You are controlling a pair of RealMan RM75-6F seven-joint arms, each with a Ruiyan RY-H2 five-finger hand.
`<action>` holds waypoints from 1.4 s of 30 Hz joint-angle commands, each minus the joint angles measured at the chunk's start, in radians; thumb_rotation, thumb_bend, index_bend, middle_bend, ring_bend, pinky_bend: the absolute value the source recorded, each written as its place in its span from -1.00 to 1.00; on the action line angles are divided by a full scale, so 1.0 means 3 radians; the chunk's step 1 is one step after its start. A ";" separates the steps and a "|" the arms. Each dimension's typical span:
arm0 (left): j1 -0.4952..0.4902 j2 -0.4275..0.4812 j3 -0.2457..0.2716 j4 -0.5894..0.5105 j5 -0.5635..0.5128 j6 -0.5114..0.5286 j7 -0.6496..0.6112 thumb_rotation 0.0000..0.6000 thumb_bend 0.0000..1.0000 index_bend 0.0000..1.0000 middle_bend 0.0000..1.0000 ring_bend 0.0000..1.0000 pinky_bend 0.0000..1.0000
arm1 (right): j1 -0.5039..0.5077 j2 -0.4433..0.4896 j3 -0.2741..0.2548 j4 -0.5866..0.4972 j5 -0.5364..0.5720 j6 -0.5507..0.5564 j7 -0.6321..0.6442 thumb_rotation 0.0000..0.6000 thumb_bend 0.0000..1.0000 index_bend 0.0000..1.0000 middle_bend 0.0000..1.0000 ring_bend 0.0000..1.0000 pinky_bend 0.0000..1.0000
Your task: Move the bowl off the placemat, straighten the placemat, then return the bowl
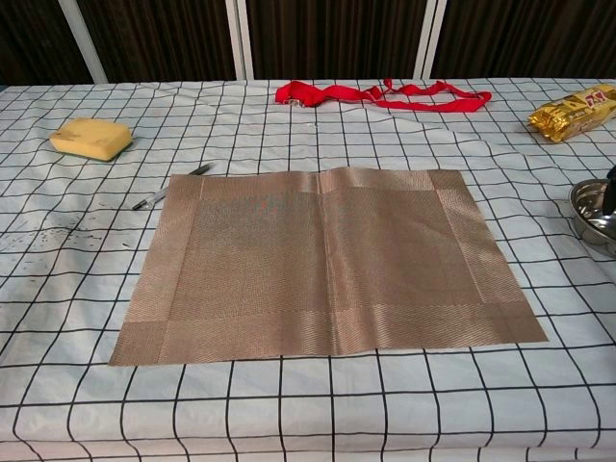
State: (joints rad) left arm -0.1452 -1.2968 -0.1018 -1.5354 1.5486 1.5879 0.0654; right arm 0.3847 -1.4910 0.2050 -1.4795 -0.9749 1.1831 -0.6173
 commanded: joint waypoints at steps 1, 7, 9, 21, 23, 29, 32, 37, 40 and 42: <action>0.0000 0.0000 -0.0002 -0.0001 -0.0002 0.0001 0.0000 1.00 -0.93 -0.89 -1.00 -1.00 -1.00 | 0.0019 -0.0008 0.0004 0.0030 0.0070 -0.0005 -0.0050 1.00 -0.65 -0.17 -0.74 -0.86 -0.66; 0.0001 -0.0001 -0.0004 -0.0001 -0.0006 0.0002 -0.0001 1.00 -0.93 -0.89 -1.00 -1.00 -1.00 | 0.0048 -0.0021 0.0009 0.0111 0.0237 -0.0006 -0.0140 1.00 -0.60 -0.17 -0.74 -0.86 -0.66; 0.0002 -0.0002 -0.0002 -0.0001 -0.0002 0.0004 0.0002 1.00 -0.93 -0.89 -1.00 -1.00 -1.00 | 0.0057 -0.0026 0.0008 0.0141 0.0277 -0.0010 -0.0156 1.00 -0.56 -0.17 -0.74 -0.86 -0.65; 0.0006 -0.0003 -0.0002 -0.0003 -0.0005 0.0008 -0.0004 1.00 -0.93 -0.89 -1.00 -1.00 -1.00 | 0.0094 -0.0076 -0.0017 0.0328 0.0367 -0.0065 -0.0138 1.00 -0.13 0.01 -0.64 -0.86 -0.65; 0.0005 -0.0003 -0.0001 -0.0004 -0.0002 0.0008 -0.0001 1.00 -0.92 -0.89 -1.00 -1.00 -1.00 | 0.0099 -0.0082 -0.0028 0.0348 0.0369 -0.0074 -0.0129 1.00 -0.07 0.04 -0.63 -0.86 -0.65; 0.0006 -0.0002 -0.0002 -0.0004 -0.0005 0.0008 -0.0006 1.00 -0.93 -0.89 -1.00 -1.00 -1.00 | 0.0103 -0.0092 -0.0062 0.0384 0.0302 -0.0066 -0.0064 1.00 -0.02 0.17 -0.54 -0.82 -0.64; 0.0007 -0.0001 -0.0003 -0.0006 -0.0004 0.0010 -0.0010 1.00 -0.93 -0.89 -1.00 -1.00 -1.00 | 0.0099 -0.0100 -0.0083 0.0398 0.0172 -0.0018 0.0030 1.00 -0.02 0.25 -0.48 -0.80 -0.63; 0.0009 0.0002 -0.0003 -0.0007 0.0003 0.0018 -0.0019 1.00 -0.93 -0.89 -1.00 -1.00 -1.00 | 0.0079 -0.0115 -0.0120 0.0422 -0.0121 0.0090 0.0270 1.00 0.01 0.46 -0.37 -0.75 -0.61; 0.0011 0.0004 0.0000 -0.0007 0.0012 0.0026 -0.0027 1.00 -0.93 -0.89 -1.00 -1.00 -1.00 | 0.0063 -0.0129 -0.0150 0.0460 -0.0322 0.0174 0.0432 1.00 0.02 0.59 -0.30 -0.72 -0.61; 0.0013 0.0005 0.0001 -0.0006 0.0016 0.0031 -0.0032 1.00 -0.93 -0.89 -1.00 -1.00 -1.00 | 0.0051 -0.0139 -0.0164 0.0483 -0.0411 0.0215 0.0509 1.00 0.04 0.66 -0.25 -0.71 -0.61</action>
State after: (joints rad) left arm -0.1413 -1.2953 -0.1017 -1.5372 1.5533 1.5970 0.0558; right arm 0.4049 -1.5285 0.1629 -1.3437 -1.0740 1.2311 -0.4878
